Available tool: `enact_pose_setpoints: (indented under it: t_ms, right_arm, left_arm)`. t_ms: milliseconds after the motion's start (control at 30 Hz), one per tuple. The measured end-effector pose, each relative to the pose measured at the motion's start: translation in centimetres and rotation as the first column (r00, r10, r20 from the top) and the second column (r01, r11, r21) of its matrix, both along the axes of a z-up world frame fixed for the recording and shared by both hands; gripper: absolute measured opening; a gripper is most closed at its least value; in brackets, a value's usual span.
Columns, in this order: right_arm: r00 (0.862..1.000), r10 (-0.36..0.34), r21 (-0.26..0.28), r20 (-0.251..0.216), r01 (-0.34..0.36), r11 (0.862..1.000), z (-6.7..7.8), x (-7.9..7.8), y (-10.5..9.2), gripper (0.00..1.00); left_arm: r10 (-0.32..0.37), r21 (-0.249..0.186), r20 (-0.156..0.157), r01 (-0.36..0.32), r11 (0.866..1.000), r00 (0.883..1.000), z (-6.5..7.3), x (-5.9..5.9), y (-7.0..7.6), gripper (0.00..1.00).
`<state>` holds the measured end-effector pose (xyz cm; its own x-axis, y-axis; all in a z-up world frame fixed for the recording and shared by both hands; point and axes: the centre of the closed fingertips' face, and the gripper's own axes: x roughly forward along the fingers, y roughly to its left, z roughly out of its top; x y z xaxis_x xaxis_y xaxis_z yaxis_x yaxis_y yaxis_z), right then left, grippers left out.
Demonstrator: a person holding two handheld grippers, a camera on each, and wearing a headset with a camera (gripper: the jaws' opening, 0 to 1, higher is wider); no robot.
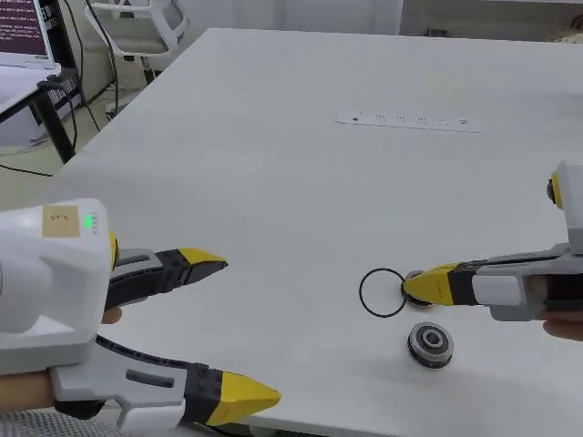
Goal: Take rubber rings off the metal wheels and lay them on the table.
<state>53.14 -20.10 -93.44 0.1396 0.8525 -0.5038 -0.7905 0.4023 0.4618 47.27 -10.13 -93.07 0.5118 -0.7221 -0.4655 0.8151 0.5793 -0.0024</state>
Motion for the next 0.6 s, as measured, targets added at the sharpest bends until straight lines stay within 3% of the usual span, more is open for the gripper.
enact_pose_setpoints:
  t_ms: [367, 600]
  right_arm:
    - [0.994, 0.107, -0.066, 0.015, -0.106, 0.992, -1.2, -0.7, 2.6, 0.0]
    - [0.993, 0.118, -0.093, -0.02, -0.12, 0.988, -3.1, -1.3, 2.7, 0.0]
  left_arm:
    - [0.01, -0.006, -0.002, -0.01, 1.0, 1.0, 0.0, 0.1, 0.1, 0.82]
    - [0.011, -0.003, -0.007, -0.011, 1.0, 1.0, -0.1, 0.1, 0.2, 0.81]
